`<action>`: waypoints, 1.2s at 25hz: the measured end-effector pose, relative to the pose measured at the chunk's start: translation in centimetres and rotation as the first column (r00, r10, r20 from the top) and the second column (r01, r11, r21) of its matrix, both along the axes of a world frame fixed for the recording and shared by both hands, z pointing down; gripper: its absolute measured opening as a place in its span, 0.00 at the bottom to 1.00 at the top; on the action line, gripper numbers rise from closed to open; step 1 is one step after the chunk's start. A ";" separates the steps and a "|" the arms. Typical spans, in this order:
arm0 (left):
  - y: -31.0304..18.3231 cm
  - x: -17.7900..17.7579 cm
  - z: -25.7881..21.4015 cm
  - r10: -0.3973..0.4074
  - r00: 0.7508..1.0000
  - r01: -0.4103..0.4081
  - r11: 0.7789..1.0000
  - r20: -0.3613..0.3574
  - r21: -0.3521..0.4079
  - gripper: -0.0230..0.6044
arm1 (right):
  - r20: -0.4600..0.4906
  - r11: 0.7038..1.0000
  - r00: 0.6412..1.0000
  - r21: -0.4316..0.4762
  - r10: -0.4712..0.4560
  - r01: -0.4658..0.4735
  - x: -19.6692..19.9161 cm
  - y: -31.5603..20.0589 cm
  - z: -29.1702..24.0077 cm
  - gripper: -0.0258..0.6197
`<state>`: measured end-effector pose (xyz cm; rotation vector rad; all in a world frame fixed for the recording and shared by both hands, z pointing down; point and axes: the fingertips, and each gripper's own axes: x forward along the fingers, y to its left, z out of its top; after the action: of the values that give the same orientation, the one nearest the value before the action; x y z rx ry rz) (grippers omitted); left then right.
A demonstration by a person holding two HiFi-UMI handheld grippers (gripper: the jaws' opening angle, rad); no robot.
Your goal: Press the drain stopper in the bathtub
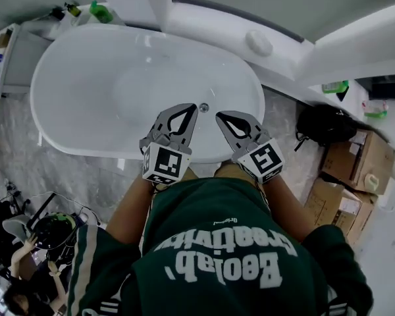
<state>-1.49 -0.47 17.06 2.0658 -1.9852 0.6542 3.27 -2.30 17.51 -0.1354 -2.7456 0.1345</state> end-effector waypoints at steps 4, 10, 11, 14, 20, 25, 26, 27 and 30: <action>0.8 0.0 -3.5 -0.017 1.000 0.017 0.998 -0.004 0.059 0.04 | 0.078 0.999 0.997 0.035 -0.011 0.008 0.0 0.5 -4.3 0.06; 2.7 -0.3 -8.4 -0.034 0.999 0.032 0.988 0.008 0.152 0.04 | 0.165 0.998 0.986 0.055 0.008 -0.017 0.1 1.4 -8.7 0.06; 3.0 -0.2 -8.9 -0.019 1.000 0.015 0.987 0.022 0.158 0.04 | 0.174 0.998 0.985 0.061 0.018 -0.029 0.2 1.4 -9.3 0.06; 3.5 -0.6 -10.7 -0.006 0.999 -0.004 0.978 0.049 0.206 0.04 | 0.190 0.995 0.981 0.078 0.039 -0.055 0.5 1.4 -10.5 0.06; 3.3 -1.9 -12.9 -0.026 0.999 0.013 0.962 0.045 0.272 0.04 | 0.243 0.994 0.968 0.064 0.067 -0.085 -0.1 1.4 -11.6 0.06; 3.0 -1.7 -13.0 -0.032 0.999 0.021 0.962 0.036 0.272 0.04 | 0.241 0.994 0.969 0.071 0.060 -0.079 0.0 1.4 -11.9 0.05; 3.0 -1.6 -13.0 -0.033 0.999 0.022 0.962 0.034 0.273 0.04 | 0.237 0.994 0.970 0.073 0.057 -0.076 0.1 1.4 -11.9 0.06; 3.0 -1.4 -13.0 -0.034 0.999 0.024 0.961 0.032 0.275 0.04 | 0.234 0.995 0.971 0.074 0.053 -0.072 0.2 1.4 -11.9 0.06; 3.1 -1.4 -12.9 -0.038 0.999 0.027 0.958 0.035 0.284 0.04 | 0.229 0.995 0.973 0.081 0.041 -0.061 0.3 1.6 -11.8 0.06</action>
<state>-2.86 2.60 4.12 2.1842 -2.2453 0.4270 3.56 -0.68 5.69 -0.0588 -2.9787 0.0132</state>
